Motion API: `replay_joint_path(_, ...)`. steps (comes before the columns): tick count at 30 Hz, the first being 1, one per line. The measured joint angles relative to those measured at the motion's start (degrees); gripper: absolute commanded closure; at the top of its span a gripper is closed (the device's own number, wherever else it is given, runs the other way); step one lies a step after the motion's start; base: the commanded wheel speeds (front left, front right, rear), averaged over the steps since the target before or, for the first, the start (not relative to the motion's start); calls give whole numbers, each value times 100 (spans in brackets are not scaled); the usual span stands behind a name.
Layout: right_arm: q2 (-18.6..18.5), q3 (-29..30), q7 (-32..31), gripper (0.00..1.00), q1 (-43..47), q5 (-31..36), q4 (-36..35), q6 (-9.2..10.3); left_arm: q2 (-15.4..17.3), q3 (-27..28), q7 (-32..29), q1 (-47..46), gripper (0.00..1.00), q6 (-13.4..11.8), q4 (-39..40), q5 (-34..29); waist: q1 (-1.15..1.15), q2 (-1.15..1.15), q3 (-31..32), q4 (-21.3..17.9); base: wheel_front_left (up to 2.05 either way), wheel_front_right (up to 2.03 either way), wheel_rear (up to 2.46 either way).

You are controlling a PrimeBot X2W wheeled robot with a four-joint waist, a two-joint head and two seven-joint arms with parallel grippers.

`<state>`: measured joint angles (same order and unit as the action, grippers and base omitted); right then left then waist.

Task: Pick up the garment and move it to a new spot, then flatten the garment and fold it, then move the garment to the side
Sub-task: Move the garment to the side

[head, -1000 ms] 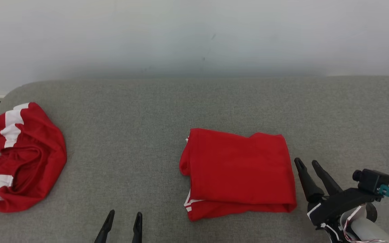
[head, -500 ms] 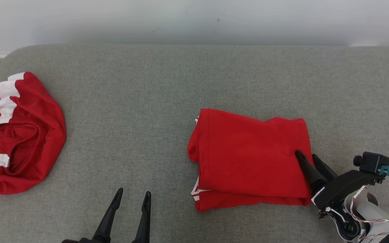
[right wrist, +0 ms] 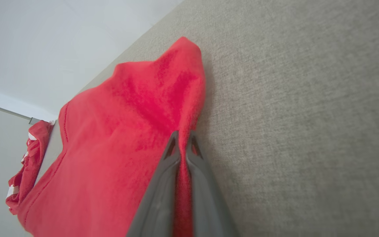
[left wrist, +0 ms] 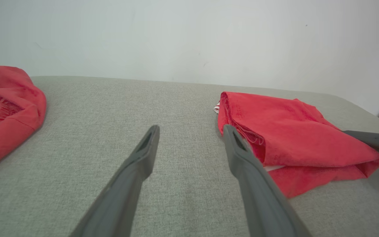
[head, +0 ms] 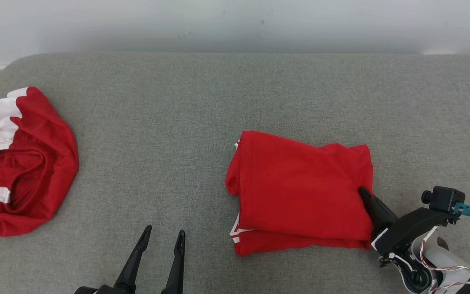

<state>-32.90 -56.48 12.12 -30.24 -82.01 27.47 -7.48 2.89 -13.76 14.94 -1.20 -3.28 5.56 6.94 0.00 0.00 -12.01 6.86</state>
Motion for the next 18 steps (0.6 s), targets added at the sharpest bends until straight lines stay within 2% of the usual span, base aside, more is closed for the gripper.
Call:
replay_joint_path(10, -40, -56, 261, 100, 6, 276, -108, 0, 0, 49, 0, 35, 0, 36, 5, -65, 0, 0, 136, -165, 0, 0, 0)
replay_joint_path(18, 88, 565, 277, 100, 99, 951, -187, 0, -1, 159, 0, 42, 0, 119, 47, -185, 0, 0, 147, -545, 0, 0, 0)
